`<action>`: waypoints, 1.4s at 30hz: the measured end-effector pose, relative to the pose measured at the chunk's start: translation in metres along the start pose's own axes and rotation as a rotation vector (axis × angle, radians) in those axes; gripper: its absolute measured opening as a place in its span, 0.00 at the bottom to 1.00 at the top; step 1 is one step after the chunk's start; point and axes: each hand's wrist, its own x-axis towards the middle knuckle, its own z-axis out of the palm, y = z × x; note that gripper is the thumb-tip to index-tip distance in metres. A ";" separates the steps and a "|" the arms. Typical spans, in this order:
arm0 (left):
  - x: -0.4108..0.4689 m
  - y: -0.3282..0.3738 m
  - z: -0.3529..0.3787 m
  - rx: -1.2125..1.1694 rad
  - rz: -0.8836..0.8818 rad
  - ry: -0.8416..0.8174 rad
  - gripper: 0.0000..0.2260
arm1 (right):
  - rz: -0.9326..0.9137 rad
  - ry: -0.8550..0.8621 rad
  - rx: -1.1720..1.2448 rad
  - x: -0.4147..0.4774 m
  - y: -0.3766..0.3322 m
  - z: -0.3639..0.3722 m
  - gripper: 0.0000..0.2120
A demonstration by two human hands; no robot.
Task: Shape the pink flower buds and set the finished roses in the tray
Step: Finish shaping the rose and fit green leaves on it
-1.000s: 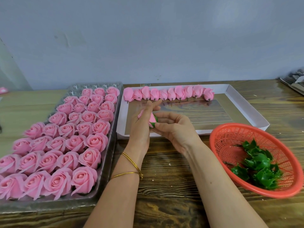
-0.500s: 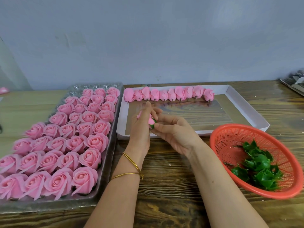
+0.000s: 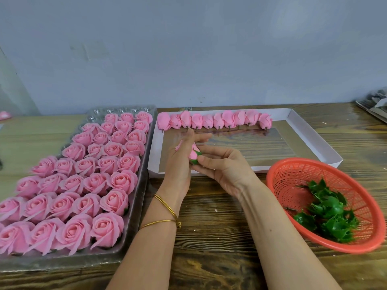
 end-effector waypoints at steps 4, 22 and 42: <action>-0.001 0.001 0.000 0.028 -0.037 -0.014 0.18 | -0.008 -0.032 -0.041 0.000 -0.001 -0.003 0.12; 0.003 -0.001 -0.003 -0.043 -0.016 -0.104 0.13 | -0.174 0.137 -0.236 0.003 0.004 0.000 0.12; 0.003 -0.007 -0.003 0.040 -0.056 -0.114 0.16 | -0.194 0.089 -0.301 0.006 0.009 -0.005 0.24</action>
